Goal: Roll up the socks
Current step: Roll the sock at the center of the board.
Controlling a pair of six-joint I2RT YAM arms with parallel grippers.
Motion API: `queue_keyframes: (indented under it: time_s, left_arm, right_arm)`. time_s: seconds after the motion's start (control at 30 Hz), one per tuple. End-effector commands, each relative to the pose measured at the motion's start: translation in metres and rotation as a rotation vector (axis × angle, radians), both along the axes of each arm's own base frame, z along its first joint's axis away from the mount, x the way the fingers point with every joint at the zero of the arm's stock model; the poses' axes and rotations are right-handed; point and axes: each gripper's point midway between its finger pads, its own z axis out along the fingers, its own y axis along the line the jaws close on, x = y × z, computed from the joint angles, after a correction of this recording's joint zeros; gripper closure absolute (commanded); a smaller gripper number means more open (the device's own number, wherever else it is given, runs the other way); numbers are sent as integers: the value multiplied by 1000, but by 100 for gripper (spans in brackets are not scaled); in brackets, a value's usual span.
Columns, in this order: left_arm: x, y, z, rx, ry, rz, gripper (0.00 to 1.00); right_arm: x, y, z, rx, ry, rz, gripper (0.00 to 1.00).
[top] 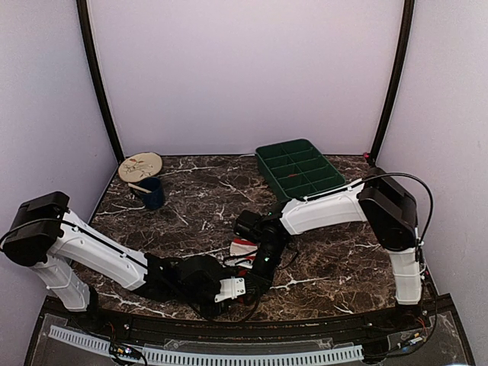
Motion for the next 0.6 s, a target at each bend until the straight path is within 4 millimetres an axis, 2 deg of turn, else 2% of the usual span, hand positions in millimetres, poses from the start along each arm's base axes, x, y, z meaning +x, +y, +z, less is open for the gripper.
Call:
queue_keyframes:
  time_s: [0.0, 0.2, 0.4, 0.57]
  left_arm:
    - [-3, 3, -1, 28, 34, -4, 100]
    - [-5, 6, -3, 46, 62, -4, 100]
    - [-4, 8, -2, 45, 94, 11, 100]
    - [-2, 11, -2, 47, 117, 33, 100]
  right_arm:
    - [6, 0, -4, -15, -3, -5, 81]
    - [20, 1, -1, 0, -15, -46, 71]
    - [41, 4, 10, 57, -18, -128, 70]
    - [46, 2, 10, 70, -21, -149, 69]
